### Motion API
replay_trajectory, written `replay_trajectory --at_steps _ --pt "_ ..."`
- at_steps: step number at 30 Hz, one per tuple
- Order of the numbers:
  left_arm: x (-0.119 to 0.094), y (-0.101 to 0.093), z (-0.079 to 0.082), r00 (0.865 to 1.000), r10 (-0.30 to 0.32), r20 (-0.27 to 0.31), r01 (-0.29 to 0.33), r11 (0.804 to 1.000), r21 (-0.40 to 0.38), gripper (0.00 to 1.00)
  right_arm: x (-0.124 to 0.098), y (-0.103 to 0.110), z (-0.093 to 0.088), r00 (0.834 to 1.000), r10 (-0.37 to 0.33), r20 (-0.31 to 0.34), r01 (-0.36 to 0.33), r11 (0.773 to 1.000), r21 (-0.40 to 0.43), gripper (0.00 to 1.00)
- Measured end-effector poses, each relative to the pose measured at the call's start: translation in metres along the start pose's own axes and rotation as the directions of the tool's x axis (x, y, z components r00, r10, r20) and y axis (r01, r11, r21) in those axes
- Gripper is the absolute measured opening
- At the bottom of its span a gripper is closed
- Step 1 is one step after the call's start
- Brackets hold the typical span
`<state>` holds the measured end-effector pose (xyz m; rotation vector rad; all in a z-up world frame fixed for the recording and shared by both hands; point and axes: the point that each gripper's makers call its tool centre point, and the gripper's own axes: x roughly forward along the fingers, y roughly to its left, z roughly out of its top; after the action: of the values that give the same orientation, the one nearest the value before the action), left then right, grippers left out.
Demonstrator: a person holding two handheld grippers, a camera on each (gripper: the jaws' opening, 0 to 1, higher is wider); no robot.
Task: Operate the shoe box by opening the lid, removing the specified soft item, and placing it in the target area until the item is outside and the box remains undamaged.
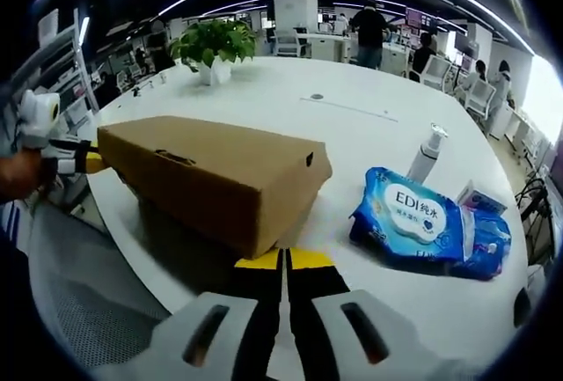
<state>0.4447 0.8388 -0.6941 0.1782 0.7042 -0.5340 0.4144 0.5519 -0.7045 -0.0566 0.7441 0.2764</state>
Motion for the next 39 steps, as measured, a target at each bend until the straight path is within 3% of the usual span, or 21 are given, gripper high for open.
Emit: replay_trajectory --at_steps 25,39 --pt "0.004 -0.004 -0.020 0.999 -0.007 -0.054 0.008 1.000 0.019 0.12 0.002 0.004 -0.023 0.998 0.012 -0.061 -0.015 0.999 -0.047 0.00" --pt "0.015 -0.004 -0.037 0.994 -0.010 -0.104 0.011 1.000 0.005 0.12 0.013 0.005 -0.045 0.993 0.024 -0.115 -0.029 0.999 -0.041 0.00"
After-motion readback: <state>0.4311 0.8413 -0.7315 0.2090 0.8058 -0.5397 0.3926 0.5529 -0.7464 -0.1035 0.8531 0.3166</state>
